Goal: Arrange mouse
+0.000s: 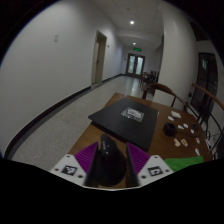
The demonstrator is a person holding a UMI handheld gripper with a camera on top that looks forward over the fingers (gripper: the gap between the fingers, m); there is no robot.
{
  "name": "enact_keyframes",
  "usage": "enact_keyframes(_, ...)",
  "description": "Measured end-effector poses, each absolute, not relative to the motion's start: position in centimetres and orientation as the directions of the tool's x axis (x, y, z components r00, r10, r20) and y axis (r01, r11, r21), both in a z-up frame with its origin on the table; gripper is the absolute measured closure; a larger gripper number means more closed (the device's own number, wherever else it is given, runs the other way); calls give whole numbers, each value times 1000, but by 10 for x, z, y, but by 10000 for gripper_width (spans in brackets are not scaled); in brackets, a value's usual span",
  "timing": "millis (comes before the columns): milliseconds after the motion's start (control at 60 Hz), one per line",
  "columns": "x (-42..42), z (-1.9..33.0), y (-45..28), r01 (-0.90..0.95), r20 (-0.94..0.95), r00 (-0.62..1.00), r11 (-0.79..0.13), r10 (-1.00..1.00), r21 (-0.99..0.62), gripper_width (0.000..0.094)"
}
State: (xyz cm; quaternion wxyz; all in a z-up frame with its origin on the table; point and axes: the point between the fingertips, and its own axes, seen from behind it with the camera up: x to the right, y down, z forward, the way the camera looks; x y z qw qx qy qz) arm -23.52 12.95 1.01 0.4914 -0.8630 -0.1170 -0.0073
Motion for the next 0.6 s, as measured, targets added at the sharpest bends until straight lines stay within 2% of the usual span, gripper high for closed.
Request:
enact_keyframes(50,-240,5,130,230,139,967,-493,214,-839,536)
enact_keyframes(117,-240,8,132,257,172,960,-456,219,-852,575)
enact_keyframes(183,-244,14,133,251,165,959,-419,232,-872,669)
enact_keyframes(283,-248,22,123,236,125,951,-404,282,-884,723)
enact_keyframes(350,-236,54,112,218,126,954,-340,273,-915,724)
enact_keyframes(517,-146,181,74,172,152,977,-129,151,-977,724)
enact_keyframes(600,-72,194,60,164,161,986,-124,36,-979,723)
